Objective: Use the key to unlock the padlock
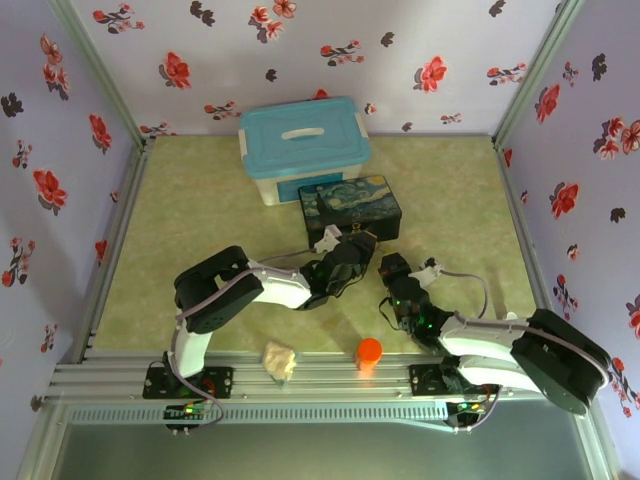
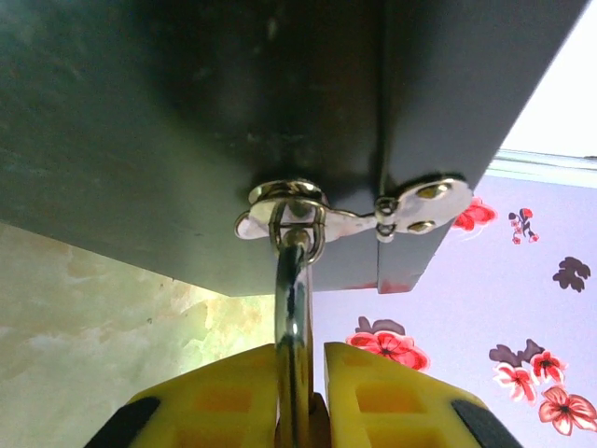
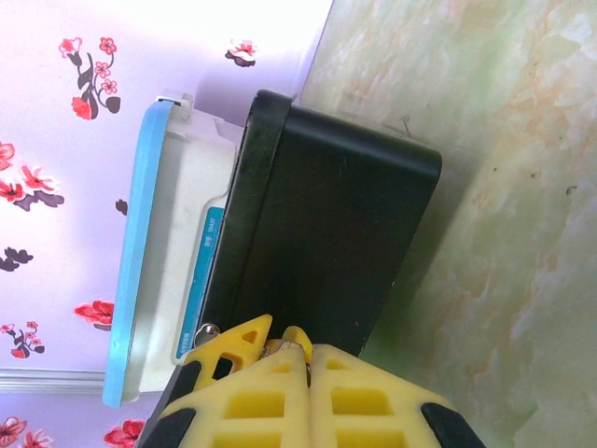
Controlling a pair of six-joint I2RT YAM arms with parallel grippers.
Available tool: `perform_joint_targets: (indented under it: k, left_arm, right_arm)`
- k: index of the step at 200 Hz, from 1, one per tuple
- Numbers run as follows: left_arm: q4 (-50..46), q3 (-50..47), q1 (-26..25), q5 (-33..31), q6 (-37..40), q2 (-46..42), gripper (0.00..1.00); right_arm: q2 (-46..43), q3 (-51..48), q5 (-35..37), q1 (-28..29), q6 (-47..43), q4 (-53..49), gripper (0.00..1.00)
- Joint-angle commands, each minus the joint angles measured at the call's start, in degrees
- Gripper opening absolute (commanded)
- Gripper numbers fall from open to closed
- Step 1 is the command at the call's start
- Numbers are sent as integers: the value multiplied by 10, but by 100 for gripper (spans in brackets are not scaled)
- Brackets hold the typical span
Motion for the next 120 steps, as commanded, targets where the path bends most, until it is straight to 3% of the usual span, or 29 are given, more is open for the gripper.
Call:
perform_joint_targets:
  k: [1,92,120]
  left_arm:
    - [33,28,-8,19,4,7,0]
    - [54,28,-9,32,-5,-1,0]
    - [60,26,-10,36,-18,10,0]
  right_arm:
    - [-25,-3,7,-2,-15,-19,0]
    - [5,-15,-14,-21,-10,25,0]
    - [-27,-2,-20,-21,-29,-18,0]
